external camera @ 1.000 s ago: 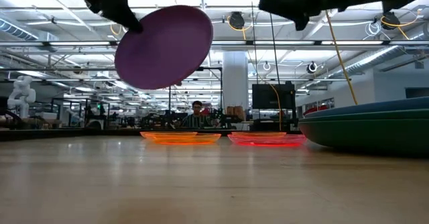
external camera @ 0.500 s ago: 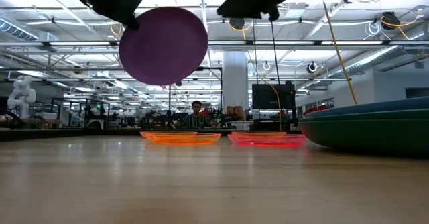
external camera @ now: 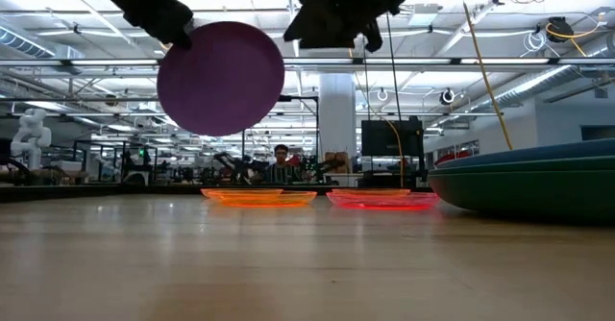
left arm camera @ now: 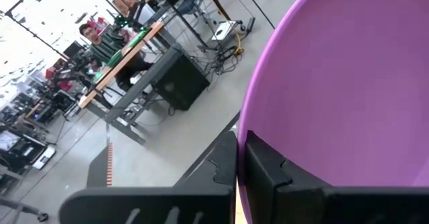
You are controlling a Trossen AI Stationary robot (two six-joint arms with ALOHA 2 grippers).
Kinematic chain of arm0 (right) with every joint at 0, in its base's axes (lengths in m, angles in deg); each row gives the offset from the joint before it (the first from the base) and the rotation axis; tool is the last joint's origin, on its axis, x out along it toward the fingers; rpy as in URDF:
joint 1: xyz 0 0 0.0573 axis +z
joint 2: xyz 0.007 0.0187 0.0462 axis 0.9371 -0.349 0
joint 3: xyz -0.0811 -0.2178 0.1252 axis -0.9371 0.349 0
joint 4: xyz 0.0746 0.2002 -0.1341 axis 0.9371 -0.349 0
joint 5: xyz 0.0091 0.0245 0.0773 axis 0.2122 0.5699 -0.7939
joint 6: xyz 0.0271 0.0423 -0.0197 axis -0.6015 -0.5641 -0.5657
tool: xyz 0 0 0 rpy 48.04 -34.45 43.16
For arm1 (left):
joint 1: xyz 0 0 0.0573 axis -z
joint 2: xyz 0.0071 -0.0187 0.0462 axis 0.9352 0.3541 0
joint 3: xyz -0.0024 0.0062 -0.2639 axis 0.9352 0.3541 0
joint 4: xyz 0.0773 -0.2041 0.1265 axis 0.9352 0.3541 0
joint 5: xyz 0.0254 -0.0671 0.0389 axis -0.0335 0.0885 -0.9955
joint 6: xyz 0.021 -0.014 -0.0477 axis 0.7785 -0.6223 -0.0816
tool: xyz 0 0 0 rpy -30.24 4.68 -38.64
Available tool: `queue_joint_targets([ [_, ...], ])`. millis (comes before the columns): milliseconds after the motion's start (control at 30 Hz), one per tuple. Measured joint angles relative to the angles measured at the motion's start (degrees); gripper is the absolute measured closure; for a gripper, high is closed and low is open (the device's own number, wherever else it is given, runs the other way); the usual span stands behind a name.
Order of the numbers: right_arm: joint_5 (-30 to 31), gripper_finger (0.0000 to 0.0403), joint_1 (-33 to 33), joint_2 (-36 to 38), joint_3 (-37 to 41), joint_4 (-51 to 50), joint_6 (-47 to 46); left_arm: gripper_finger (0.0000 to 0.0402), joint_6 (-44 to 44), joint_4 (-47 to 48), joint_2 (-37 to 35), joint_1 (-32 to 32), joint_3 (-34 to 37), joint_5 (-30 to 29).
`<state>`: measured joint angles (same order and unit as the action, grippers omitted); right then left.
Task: Stack plastic plates
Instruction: Stack the medium purple plate on top of the medium blue plate
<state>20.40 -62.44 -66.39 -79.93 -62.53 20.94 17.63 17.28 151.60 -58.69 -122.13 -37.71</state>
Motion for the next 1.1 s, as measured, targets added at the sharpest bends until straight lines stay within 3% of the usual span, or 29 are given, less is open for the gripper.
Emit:
queue_joint_targets([
  [233,-0.2,0.0230,-1.7,-4.0,0.0,4.3,-1.4,0.0391,2.0,-1.8,0.0,0.1,0.0,-0.7],
  [533,-0.2,0.0248,-3.3,-6.5,0.0,10.9,1.5,0.0391,4.6,-7.5,0.0,0.1,0.0,0.7],
  [700,-0.1,0.0290,-3.7,-6.5,0.0,12.1,2.8,0.0386,4.4,-8.0,0.0,0.2,0.0,2.3],
  [900,1.0,0.0383,-4.1,-6.5,0.0,12.8,3.2,0.0379,4.0,-9.2,0.0,0.1,0.0,2.5],
  [1100,0.1,0.0387,-4.2,-6.5,0.1,12.2,3.0,0.0357,3.7,-9.3,0.0,0.2,0.0,5.4],
])
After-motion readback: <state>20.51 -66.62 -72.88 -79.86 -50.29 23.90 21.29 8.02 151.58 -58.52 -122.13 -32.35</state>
